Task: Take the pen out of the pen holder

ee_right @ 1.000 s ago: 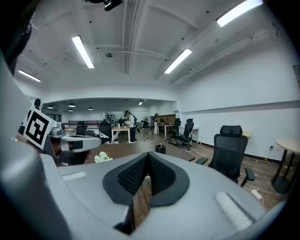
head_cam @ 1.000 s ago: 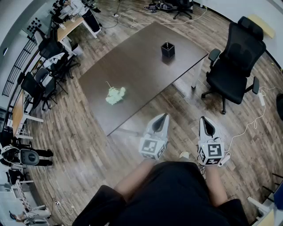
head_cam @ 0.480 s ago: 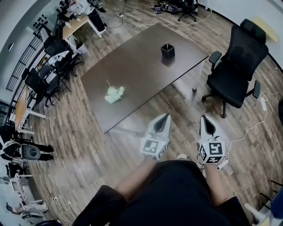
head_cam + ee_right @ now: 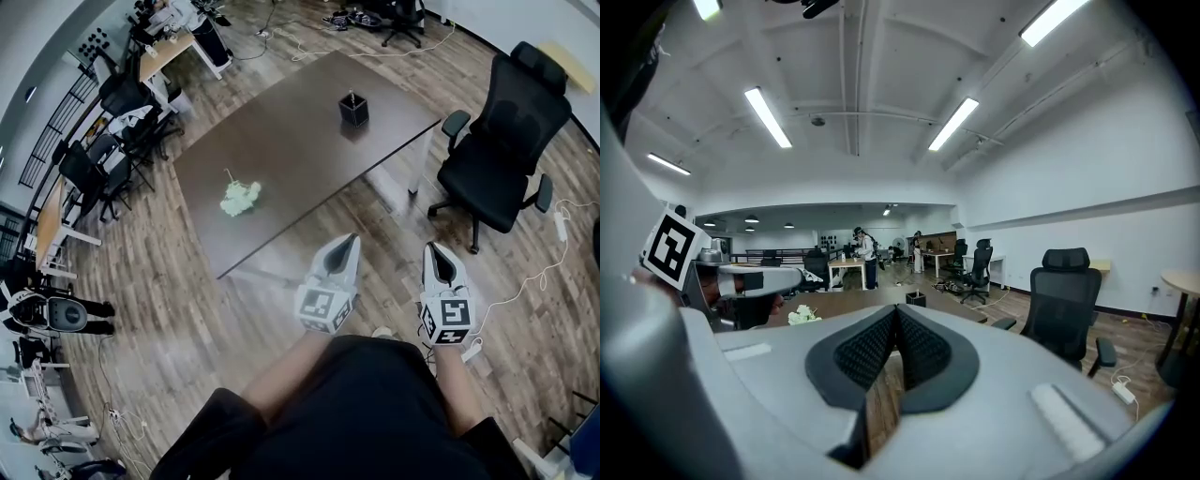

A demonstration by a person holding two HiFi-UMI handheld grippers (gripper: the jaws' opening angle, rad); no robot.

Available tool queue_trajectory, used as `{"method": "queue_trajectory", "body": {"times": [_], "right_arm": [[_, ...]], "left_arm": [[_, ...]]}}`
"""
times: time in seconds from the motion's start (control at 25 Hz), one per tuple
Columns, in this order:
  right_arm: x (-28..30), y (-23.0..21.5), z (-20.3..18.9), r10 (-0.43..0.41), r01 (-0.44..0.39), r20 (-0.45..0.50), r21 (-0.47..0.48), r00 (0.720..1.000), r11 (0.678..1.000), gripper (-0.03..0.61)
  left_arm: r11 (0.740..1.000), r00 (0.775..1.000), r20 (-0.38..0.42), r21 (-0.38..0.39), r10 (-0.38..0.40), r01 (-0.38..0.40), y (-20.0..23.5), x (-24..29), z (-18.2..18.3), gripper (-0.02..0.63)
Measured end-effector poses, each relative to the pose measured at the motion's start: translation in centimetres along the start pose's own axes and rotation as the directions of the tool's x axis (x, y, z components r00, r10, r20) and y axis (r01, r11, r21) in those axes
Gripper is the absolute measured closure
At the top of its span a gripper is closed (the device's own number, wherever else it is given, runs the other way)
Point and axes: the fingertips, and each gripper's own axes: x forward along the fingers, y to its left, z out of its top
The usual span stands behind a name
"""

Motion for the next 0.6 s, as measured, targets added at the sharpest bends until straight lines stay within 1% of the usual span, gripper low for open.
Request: {"method": "queue_trajectory", "body": {"times": [0.24, 0.44, 0.6], "right_arm": [[-0.9, -0.9, -1.1, 0.02, -0.02, 0.004, 0.031, 1.0, 0.999, 0.577], [-0.9, -1.8, -2.6, 0.027, -0.027, -0.014, 0.049, 1.0, 0.998, 0.577], [0.0, -2.8, -2.5, 0.023, -0.022, -0.016, 0.053, 1.0, 0.998, 0.577]], "left_arm": [[1.0, 1.0, -0.015, 0.019, 0.025, -0.025, -0.7, -0.7, -0.5, 0.611], [0.997, 0.997, -0.005, 0.008, 0.083, -0.083, 1.6, -0.4, -0.2, 0.611], [0.996, 0.996, 0.004, 0.009, 0.086, -0.086, 2.3, 0.8, 0.1, 0.611]]}}
